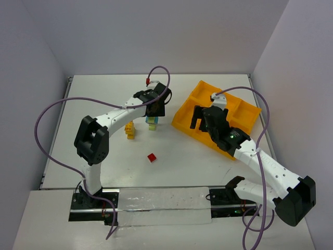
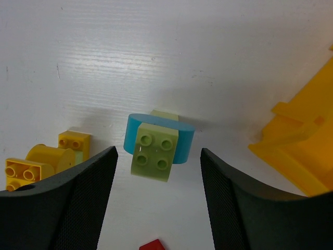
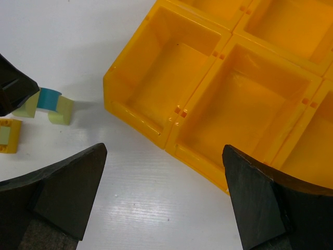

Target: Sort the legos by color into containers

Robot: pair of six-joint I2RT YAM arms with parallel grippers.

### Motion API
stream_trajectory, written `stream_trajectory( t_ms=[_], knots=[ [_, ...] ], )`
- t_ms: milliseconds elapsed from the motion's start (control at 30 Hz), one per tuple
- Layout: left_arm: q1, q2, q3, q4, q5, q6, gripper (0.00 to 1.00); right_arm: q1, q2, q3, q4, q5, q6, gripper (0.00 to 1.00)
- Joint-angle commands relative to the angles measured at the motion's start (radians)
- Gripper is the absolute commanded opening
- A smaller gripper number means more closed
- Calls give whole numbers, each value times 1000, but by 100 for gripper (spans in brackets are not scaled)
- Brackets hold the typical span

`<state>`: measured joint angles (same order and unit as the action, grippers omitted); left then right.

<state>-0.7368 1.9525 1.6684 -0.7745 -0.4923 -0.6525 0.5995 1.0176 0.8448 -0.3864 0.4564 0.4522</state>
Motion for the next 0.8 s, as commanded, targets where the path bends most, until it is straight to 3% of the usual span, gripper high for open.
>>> stream_trajectory(
  t_ms=[0,300,767],
  knots=[
    [8,10,-12,31,30,13,70,2,-7,5,-4,28,5,100],
    [24,2,-45,48,60,33,69,3,6,13,-2,28,5,100],
    [27,17,-35,58,84,56,56,2,16,20,-5,28,5,100]
  ],
)
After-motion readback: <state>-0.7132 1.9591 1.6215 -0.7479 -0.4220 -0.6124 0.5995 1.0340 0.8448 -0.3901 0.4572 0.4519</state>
